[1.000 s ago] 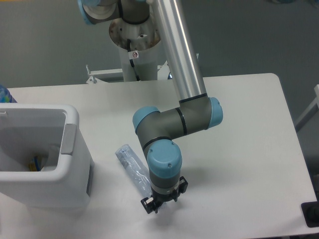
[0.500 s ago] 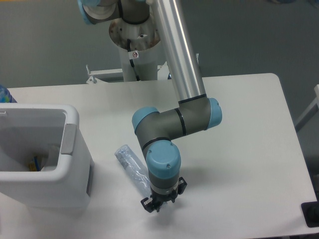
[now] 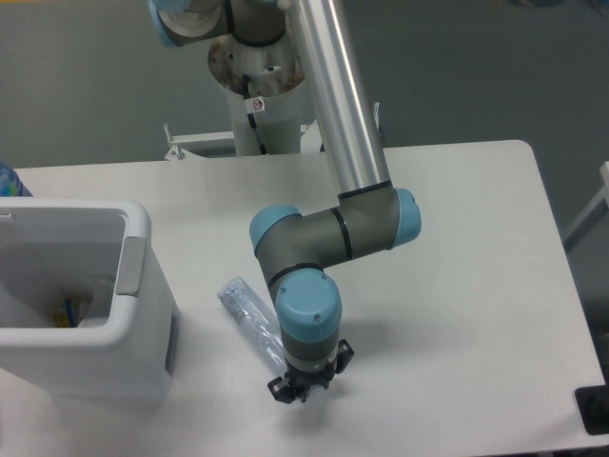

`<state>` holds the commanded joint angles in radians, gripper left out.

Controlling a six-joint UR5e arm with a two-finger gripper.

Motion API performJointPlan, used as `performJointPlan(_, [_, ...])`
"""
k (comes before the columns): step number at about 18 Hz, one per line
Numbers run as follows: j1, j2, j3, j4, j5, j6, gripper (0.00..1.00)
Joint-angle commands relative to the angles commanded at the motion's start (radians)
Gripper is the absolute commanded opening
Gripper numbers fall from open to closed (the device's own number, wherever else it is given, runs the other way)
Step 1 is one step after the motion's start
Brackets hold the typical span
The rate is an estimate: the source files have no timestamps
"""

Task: Place the trash in the trash can
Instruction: 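Lower the gripper around the bottle cap end and close, then lift the bottle by its cap end off the table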

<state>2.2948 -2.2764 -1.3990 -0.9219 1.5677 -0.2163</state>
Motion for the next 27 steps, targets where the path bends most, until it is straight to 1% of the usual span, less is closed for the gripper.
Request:
performJointPlan(2, [0.0,0.002,0.0,-0.002,0.002,0.0,0.36])
performJointPlan(9, [0.0,0.008,0.0,-0.002,0.002,0.002,0.32])
performJointPlan(11, [0.0,0.017,0.0,-0.002,-0.002,0.003,0.31])
performJointPlan(12, [0.0,0.02,0.0,-0.003,-0.002,0.003,0.27])
performJointPlan(13, [0.0,0.024,-0.002,-0.003,-0.003,0.003,0.26])
performJointPlan(18, [0.0,0.057,-0.002,-0.002,-0.008,0.015,0.25])
performJointPlan(21, [0.012,0.115,0.009,0.002,-0.011,0.015,0.25])
performJointPlan(22, [0.03,0.135,0.018,0.017,-0.012,0.012,0.25])
performJointPlan(23, [0.052,0.158,0.028,0.044,-0.02,0.008,0.25])
performJointPlan(24, [0.064,0.173,0.046,0.073,-0.046,0.005,0.25])
performJointPlan(25, [0.074,0.185,0.072,0.087,-0.075,0.003,0.25])
performJointPlan(27, [0.1,0.215,0.124,0.091,-0.109,-0.006,0.25])
